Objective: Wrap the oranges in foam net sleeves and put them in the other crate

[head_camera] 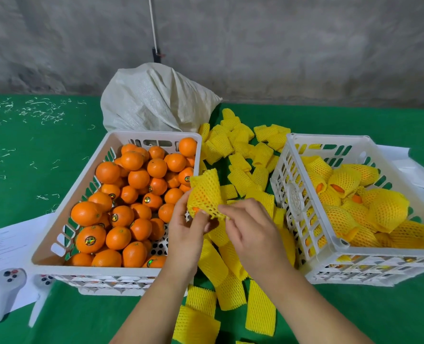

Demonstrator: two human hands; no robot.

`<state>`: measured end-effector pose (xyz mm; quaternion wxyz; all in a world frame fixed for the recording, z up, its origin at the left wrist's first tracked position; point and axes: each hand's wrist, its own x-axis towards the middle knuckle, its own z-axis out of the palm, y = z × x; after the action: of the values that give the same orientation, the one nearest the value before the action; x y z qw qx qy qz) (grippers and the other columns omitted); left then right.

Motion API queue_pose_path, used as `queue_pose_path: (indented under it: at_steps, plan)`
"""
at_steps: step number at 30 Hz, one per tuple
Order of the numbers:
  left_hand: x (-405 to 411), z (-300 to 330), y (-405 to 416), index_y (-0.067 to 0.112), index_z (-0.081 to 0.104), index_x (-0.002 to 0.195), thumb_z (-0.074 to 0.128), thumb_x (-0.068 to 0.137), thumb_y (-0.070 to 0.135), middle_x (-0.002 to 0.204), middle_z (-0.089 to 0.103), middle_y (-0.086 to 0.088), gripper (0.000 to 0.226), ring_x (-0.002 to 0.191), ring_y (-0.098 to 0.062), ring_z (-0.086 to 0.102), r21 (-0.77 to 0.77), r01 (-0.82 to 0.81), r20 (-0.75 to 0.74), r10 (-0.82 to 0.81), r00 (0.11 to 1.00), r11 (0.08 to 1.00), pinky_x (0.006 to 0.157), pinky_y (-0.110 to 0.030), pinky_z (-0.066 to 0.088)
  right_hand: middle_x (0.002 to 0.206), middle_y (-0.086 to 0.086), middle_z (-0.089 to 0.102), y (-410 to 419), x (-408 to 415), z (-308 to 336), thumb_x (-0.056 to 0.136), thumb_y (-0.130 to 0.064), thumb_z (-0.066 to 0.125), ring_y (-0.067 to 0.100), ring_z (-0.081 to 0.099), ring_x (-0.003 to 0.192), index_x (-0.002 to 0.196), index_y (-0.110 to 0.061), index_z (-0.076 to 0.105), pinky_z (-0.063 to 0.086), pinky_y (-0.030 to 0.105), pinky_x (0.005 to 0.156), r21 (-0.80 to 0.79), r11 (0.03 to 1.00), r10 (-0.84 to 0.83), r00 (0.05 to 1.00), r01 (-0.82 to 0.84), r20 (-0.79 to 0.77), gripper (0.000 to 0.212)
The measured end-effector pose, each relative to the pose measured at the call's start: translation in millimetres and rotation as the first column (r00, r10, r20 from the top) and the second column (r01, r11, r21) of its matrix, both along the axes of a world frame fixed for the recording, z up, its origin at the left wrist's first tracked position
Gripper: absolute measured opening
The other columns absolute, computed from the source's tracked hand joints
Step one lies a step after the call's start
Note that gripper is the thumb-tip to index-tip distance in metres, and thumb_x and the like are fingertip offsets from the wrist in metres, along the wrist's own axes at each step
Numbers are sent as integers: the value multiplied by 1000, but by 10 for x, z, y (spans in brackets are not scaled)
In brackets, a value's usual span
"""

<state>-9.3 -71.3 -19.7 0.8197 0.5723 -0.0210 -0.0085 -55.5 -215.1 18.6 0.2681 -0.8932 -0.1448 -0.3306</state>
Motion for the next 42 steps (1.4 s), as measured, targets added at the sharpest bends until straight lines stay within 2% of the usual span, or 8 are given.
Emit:
queue_pose_path:
  at_steps: [7, 11, 16, 26, 28, 31, 35, 42]
  plan:
    - [-14, -30, 86, 37, 52, 150, 75, 95, 45, 121, 71, 0, 60, 101, -15, 70, 160, 246, 80, -261, 962, 956, 85, -33, 56, 127, 1, 49, 69, 73, 41, 97, -21, 60, 23, 52, 113, 119, -18, 68, 49, 25, 81, 111, 994, -11, 995, 22, -96, 23]
    - [-17, -15, 79, 35, 55, 148, 76, 96, 42, 111, 72, 3, 57, 93, -12, 68, 96, 205, 86, -213, 973, 974, 80, -33, 56, 118, 0, 55, 16, 82, 115, 110, -29, 42, 23, 55, 105, 123, -12, 71, 52, 32, 80, 47, 999, 8, 1000, -9, 10, 36]
    - [-8, -35, 52, 26, 61, 135, 60, 91, 1, 101, 74, -2, 50, 90, -15, 70, 38, 132, 61, -134, 989, 991, 76, -28, 59, 107, 5, 59, 113, 15, 24, 110, -26, 44, 24, 57, 97, 125, -10, 69, 50, 29, 80, -50, 997, 58, 998, -57, 27, 33]
    - [-42, -33, 110, 50, 56, 125, 70, 89, 25, 121, 68, 6, 46, 109, -16, 67, 80, -7, 118, -3, 993, 997, 86, -31, 56, 117, -3, 55, 181, -115, -57, 93, -18, 59, 18, 59, 109, 118, -17, 62, 54, 32, 88, 133, 989, 87, 989, -71, -117, 26]
    - [-52, -13, 115, 45, 53, 131, 74, 90, 24, 122, 67, 9, 50, 110, -14, 67, 72, -4, 139, -6, 990, 997, 86, -30, 56, 121, -9, 53, 204, -144, -7, 89, -34, 62, 13, 57, 112, 122, -27, 57, 52, 29, 90, 445, 895, 120, 964, -2, -237, 34]
    - [-70, -5, 87, 34, 51, 137, 80, 91, 9, 122, 68, 16, 60, 110, -8, 68, 163, 47, 203, -81, 976, 985, 85, -22, 56, 130, -16, 56, 269, -46, 152, 74, -64, 69, 5, 62, 114, 135, -41, 43, 56, 24, 85, 814, 546, 312, 854, 196, -415, 70]
    - [-57, -55, 110, 31, 59, 148, 65, 101, 9, 142, 65, 16, 52, 133, -8, 61, 264, 80, 235, -145, 961, 961, 102, -20, 52, 131, -12, 67, 277, 76, 196, 65, -60, 82, 9, 66, 118, 142, -35, 50, 57, 33, 95, 874, 401, 384, 815, 276, -434, 87]
    - [-132, -90, 74, 44, 70, 121, 62, 101, 19, 115, 73, 9, 33, 107, -19, 71, 347, -122, 286, 19, 958, 930, 84, -29, 60, 139, -5, 63, 238, 67, 84, 59, -64, 91, 19, 63, 126, 145, -38, 45, 53, 50, 104, 919, 242, 381, 841, 311, -385, 101]
